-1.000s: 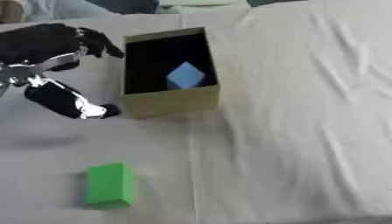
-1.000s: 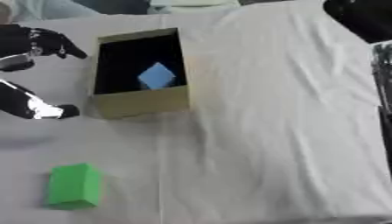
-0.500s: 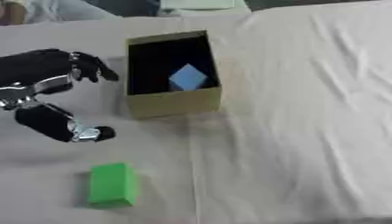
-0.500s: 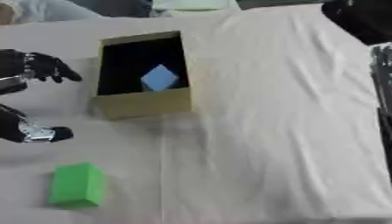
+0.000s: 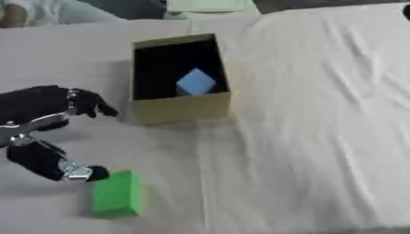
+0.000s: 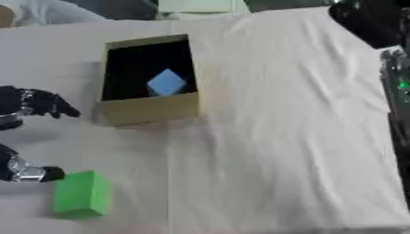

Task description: Pick up objects on the table and place them in the box.

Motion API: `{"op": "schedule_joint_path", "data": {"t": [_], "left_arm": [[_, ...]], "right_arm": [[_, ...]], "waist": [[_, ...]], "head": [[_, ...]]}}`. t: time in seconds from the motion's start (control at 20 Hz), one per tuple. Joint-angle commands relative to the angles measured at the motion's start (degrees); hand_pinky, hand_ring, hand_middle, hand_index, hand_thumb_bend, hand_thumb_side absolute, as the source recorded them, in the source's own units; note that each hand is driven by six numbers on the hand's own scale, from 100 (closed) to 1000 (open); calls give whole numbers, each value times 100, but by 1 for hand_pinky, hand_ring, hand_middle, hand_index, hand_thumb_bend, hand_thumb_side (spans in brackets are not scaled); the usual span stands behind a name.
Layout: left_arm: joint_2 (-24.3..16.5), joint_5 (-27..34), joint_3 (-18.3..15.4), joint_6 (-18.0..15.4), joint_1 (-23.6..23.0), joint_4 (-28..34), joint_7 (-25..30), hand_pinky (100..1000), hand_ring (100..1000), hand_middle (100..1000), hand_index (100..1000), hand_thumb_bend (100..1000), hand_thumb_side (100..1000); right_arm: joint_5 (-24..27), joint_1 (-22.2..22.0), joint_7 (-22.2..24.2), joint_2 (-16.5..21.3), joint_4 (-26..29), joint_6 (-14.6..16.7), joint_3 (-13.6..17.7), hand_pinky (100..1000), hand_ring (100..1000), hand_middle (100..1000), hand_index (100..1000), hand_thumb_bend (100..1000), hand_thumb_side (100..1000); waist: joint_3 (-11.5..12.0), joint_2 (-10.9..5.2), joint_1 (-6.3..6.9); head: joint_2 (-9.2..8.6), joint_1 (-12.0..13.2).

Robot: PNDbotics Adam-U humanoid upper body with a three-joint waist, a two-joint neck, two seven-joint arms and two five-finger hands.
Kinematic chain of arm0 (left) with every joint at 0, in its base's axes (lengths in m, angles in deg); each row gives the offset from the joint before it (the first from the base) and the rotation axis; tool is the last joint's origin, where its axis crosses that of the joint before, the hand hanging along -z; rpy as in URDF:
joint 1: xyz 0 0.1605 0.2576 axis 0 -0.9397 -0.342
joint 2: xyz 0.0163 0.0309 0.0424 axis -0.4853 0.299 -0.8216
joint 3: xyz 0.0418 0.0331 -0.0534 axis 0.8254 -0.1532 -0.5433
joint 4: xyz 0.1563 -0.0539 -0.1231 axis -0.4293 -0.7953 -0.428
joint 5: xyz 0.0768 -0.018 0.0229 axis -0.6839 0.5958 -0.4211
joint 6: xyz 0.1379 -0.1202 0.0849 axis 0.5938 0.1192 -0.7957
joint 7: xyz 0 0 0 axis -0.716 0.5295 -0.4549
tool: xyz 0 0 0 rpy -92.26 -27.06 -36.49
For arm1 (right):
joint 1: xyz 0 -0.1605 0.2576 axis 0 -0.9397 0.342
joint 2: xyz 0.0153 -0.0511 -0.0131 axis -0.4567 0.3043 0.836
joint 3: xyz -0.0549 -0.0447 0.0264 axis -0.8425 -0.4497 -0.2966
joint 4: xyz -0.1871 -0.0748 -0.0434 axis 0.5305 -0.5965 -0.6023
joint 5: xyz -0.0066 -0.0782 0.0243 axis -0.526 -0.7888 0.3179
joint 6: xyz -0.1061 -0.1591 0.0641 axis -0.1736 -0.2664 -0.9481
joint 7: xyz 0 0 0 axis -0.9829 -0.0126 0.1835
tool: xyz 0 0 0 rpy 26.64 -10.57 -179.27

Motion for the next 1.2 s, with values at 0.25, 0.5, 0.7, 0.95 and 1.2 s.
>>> {"op": "schedule_joint_path", "data": {"t": [0.25, 0.5, 0.7, 0.95, 1.2], "left_arm": [[-294, 113, 93, -470, -183, 80, -532, 647, 696, 739, 886, 642, 661], [-323, -210, 161, -670, -386, 80, -881, 649, 694, 735, 886, 634, 659], [-257, -422, 288, -723, -488, 80, -1065, 644, 688, 728, 888, 656, 669], [-124, -752, 388, -641, -483, 80, -1239, 655, 698, 730, 892, 666, 666], [42, -1142, 420, -273, -436, 80, -1215, 669, 710, 727, 882, 701, 610]], "right_arm": [[-21, 0, -23, 140, 91, -22, 69, 826, 731, 523, 821, 100, 721], [-22, -44, -27, 130, 91, -34, 72, 826, 731, 523, 821, 100, 717], [-16, -62, -24, 109, 91, -39, 73, 826, 731, 523, 821, 100, 718], [-16, -83, -37, 84, 91, -44, 86, 825, 730, 523, 821, 100, 717], [-21, -80, -40, 96, 91, -41, 84, 825, 731, 523, 821, 100, 718]], "waist": [[18, -152, -1], [46, -193, 7], [44, -213, 1], [40, -224, -2], [44, -222, 3]], "head": [[29, -112], [29, -157], [29, -185], [29, -191], [29, -178]]}}
